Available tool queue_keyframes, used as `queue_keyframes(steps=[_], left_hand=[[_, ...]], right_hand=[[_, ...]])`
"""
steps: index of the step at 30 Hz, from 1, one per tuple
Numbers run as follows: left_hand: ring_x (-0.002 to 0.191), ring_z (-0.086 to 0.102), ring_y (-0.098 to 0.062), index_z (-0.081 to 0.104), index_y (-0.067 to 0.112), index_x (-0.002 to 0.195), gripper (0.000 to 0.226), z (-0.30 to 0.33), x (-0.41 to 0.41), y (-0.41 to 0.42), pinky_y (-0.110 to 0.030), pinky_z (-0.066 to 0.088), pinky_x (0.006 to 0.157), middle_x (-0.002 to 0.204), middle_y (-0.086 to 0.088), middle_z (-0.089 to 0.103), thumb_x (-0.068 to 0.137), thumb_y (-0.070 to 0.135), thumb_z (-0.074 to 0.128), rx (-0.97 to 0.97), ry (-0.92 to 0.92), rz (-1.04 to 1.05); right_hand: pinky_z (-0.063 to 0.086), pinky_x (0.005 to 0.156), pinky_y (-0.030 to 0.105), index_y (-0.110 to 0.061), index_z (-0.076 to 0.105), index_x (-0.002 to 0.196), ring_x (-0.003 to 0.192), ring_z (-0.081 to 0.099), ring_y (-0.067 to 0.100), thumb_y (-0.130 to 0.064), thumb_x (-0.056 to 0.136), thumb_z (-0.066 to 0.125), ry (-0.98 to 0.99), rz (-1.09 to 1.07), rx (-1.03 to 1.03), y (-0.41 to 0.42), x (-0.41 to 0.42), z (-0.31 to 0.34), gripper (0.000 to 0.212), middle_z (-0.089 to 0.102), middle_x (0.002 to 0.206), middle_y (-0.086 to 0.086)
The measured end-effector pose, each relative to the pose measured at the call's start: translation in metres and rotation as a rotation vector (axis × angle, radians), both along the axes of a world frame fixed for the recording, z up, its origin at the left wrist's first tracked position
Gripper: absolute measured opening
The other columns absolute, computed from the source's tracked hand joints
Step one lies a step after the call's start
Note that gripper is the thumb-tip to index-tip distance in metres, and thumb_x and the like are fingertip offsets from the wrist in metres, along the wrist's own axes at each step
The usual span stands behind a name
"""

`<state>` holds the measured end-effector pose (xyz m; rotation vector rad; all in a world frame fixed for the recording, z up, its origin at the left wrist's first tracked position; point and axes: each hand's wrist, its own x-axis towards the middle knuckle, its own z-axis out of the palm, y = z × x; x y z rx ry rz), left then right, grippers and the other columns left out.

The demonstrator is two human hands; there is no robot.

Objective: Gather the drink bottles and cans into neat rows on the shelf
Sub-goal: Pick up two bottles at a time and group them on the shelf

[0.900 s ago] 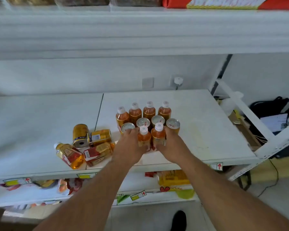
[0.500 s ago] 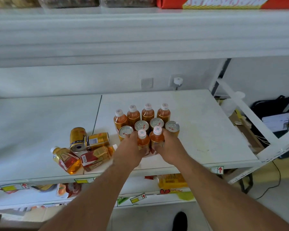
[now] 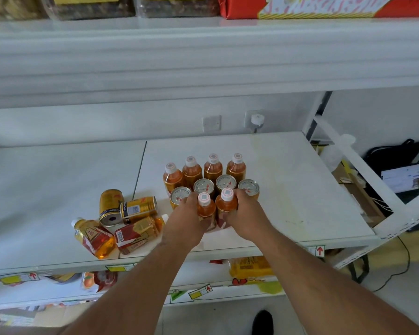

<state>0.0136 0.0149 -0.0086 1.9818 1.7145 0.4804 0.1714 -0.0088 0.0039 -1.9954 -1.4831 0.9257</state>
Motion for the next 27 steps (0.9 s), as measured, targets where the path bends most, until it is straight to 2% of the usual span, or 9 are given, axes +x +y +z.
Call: queue_keyframes(steps=[8, 12, 15, 17, 22, 25, 27], left_hand=[[0.109, 0.062, -0.019, 0.053, 0.03, 0.13, 0.056, 0.006, 0.0, 0.0, -0.042, 0.055, 0.092, 0.125, 0.006, 0.062, 0.078, 0.032, 0.075, -0.035, 0.012, -0.029], [0.099, 0.064, -0.015, 0.057, 0.031, 0.119, 0.046, 0.009, -0.003, -0.002, -0.038, 0.057, 0.084, 0.114, 0.009, 0.067, 0.075, 0.033, 0.072, -0.018, -0.022, -0.056], [0.087, 0.063, -0.012, 0.061, 0.028, 0.11, 0.035, 0.014, -0.008, -0.004, -0.03, 0.055, 0.073, 0.1, 0.009, 0.069, 0.077, 0.028, 0.072, 0.008, -0.042, -0.071], [0.085, 0.063, -0.011, 0.06, 0.029, 0.109, 0.034, 0.02, -0.011, -0.007, -0.029, 0.054, 0.071, 0.097, 0.011, 0.068, 0.078, 0.03, 0.072, 0.02, -0.05, -0.071], [0.084, 0.061, -0.013, 0.059, 0.031, 0.11, 0.032, 0.039, -0.021, -0.019, -0.03, 0.053, 0.07, 0.094, 0.011, 0.064, 0.08, 0.031, 0.07, 0.033, -0.056, -0.059], [0.088, 0.063, -0.016, 0.06, 0.03, 0.11, 0.034, 0.048, -0.027, -0.032, -0.035, 0.056, 0.076, 0.097, 0.01, 0.066, 0.077, 0.031, 0.071, 0.032, -0.077, -0.078], [0.085, 0.063, -0.014, 0.062, 0.03, 0.106, 0.033, 0.052, -0.03, -0.042, -0.033, 0.055, 0.074, 0.092, 0.011, 0.066, 0.074, 0.031, 0.072, 0.019, -0.12, -0.09]], right_hand=[[0.049, 0.102, 0.04, -0.03, 0.054, 0.135, 0.12, 0.063, 0.021, -0.03, 0.093, 0.073, -0.032, 0.005, 0.013, 0.0, -0.003, 0.006, 0.046, 0.065, 0.132, -0.003], [0.049, 0.101, 0.039, -0.028, 0.055, 0.133, 0.119, 0.063, 0.022, -0.028, 0.091, 0.076, -0.033, 0.003, 0.02, -0.004, -0.002, 0.008, 0.047, 0.066, 0.13, -0.002], [0.049, 0.09, 0.032, -0.027, 0.057, 0.13, 0.115, 0.064, 0.021, -0.029, 0.088, 0.078, -0.037, 0.001, 0.051, -0.008, 0.002, 0.014, 0.047, 0.067, 0.124, -0.003], [0.047, 0.087, 0.03, -0.027, 0.056, 0.132, 0.114, 0.064, 0.021, -0.031, 0.087, 0.078, -0.048, -0.001, 0.067, -0.012, 0.004, 0.02, 0.05, 0.067, 0.124, -0.004], [0.052, 0.091, 0.034, -0.028, 0.052, 0.135, 0.114, 0.064, 0.02, -0.038, 0.084, 0.08, -0.068, -0.027, 0.123, -0.028, 0.002, 0.035, 0.059, 0.066, 0.128, -0.003], [0.055, 0.094, 0.039, -0.029, 0.052, 0.133, 0.11, 0.065, 0.019, -0.034, 0.082, 0.082, -0.038, -0.036, 0.156, -0.042, 0.0, 0.043, 0.06, 0.067, 0.126, -0.003], [0.057, 0.093, 0.042, -0.03, 0.053, 0.131, 0.107, 0.065, 0.018, -0.031, 0.079, 0.082, -0.022, -0.049, 0.172, -0.051, -0.001, 0.046, 0.06, 0.067, 0.122, -0.005]])
